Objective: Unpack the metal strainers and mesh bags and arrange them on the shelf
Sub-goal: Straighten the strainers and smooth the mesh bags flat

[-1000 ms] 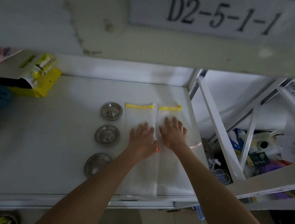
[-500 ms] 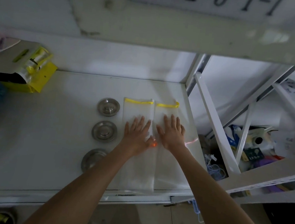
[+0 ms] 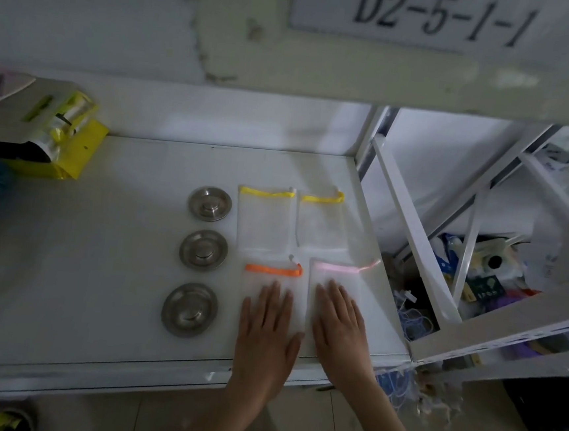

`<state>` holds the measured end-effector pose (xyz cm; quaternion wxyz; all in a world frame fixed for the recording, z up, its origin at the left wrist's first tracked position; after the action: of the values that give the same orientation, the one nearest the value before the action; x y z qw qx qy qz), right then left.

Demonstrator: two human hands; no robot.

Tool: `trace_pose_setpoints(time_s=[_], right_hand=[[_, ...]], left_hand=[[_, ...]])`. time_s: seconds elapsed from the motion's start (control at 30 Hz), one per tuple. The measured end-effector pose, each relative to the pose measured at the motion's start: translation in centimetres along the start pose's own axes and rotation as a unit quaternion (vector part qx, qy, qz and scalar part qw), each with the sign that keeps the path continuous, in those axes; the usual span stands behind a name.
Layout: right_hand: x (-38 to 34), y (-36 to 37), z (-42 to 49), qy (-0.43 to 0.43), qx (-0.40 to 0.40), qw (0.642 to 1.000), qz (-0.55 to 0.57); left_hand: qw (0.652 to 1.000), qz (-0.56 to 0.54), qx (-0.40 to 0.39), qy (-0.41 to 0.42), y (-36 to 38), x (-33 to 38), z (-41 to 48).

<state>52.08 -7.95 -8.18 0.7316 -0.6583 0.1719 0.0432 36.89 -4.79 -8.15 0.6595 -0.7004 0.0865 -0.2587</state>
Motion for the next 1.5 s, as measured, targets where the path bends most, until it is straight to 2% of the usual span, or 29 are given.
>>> trace_pose_setpoints(time_s=[0.17,0.33,0.47,0.57,0.7,0.87,1.1,1.27,1.37,1.43,1.5], right_hand=[[0.1,-0.2,0.9,-0.036,-0.033,0.999,-0.014],[-0.2,-0.6,1.1,-0.037,-0.036,0.998,-0.020],[-2.5,-2.2,3.4,-0.036,0.012,0.997,0.067],[-4.4,-2.2,6.4,-0.045,0.002,0.992,0.115],[-5.3,-0.8,8.6,-0.021,-0.042,0.997,0.060],[-4.6,-0.5,7.7,0.015,0.021,0.998,0.052],[-3.3,-0.8,5.5,0.010,0.024,0.999,0.038],[-2.4,-0.5,3.0,0.016,-0.002,1.000,0.003],[-1.9,-0.7,1.6,0.018,-0.003,1.000,-0.005],[-1.6,-0.9,0.9,0.016,-0.001,1.000,-0.001],[-1.5,-1.1,0.4,0.009,0.004,1.000,0.003]], left_hand=[[0.999,0.002,0.014,-0.033,0.0,-0.9,1.3],[0.999,0.011,0.019,-0.030,0.5,-1.4,1.5],[0.999,0.010,0.033,-0.027,0.5,-1.2,1.6],[0.998,0.001,0.052,-0.027,0.5,-1.1,1.6],[0.997,0.002,0.066,-0.035,0.7,-1.1,1.2],[0.998,0.009,0.053,-0.045,1.0,-1.3,0.7],[0.997,0.011,0.058,-0.040,0.7,-1.2,0.7],[0.991,-0.068,0.119,0.005,-1.7,-0.8,2.3],[0.986,-0.080,0.144,-0.037,-2.8,-1.7,6.2],[0.986,-0.086,0.126,-0.070,-3.0,-2.4,8.6],[0.991,-0.079,0.058,-0.096,-3.0,-3.0,10.1]])
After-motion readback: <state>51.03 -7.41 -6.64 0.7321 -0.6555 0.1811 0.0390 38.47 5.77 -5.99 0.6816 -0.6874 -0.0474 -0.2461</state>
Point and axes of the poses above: each hand's wrist, its own z-axis towards the middle knuckle, its own y-axis out of the palm, x = y × z, the point moved 1 cm from there along z, towards the middle knuckle, and after that the axes turned 3 degrees about x, right-handed, at the moved point
